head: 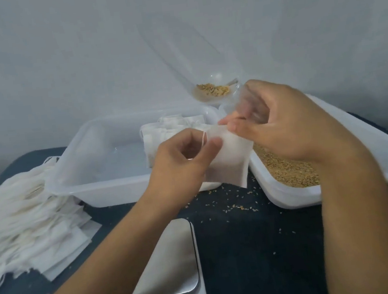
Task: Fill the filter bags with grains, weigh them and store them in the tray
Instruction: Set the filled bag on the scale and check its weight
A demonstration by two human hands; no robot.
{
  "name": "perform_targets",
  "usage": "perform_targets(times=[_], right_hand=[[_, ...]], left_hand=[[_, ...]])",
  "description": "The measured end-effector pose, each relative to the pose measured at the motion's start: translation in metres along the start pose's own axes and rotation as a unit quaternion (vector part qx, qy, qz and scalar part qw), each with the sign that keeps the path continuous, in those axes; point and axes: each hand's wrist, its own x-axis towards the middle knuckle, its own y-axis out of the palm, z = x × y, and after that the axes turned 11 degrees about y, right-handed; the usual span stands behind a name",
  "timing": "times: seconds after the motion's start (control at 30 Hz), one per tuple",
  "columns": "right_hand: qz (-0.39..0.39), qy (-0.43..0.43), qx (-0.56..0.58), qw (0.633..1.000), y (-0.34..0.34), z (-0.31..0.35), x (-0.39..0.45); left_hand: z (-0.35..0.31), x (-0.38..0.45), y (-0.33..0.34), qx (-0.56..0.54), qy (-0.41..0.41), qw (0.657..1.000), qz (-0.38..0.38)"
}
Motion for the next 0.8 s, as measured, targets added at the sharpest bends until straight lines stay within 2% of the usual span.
perform_targets(times=[0.13, 0.27, 0.47, 0.8], right_hand=[[0.036, 0.027, 0.105, 0.993, 0.016, 0.007, 0.002], [0.035, 0.043, 0.096, 0.994, 0.048, 0.010, 0.002], [0.011, 0.062, 0.163, 0.985, 0.091, 0.013, -0.028], [0.045, 0.070, 0.196, 0.977, 0.132, 0.012, -0.074]], left_hand=[[-0.003, -0.014, -0.028, -0.041, -0.040, 0.998, -0.036], [-0.007, -0.025, -0.054, -0.056, -0.058, 0.995, -0.050], [0.008, -0.050, -0.093, -0.049, -0.082, 0.995, 0.026], [0.028, -0.102, -0.128, -0.099, -0.086, 0.985, 0.115]])
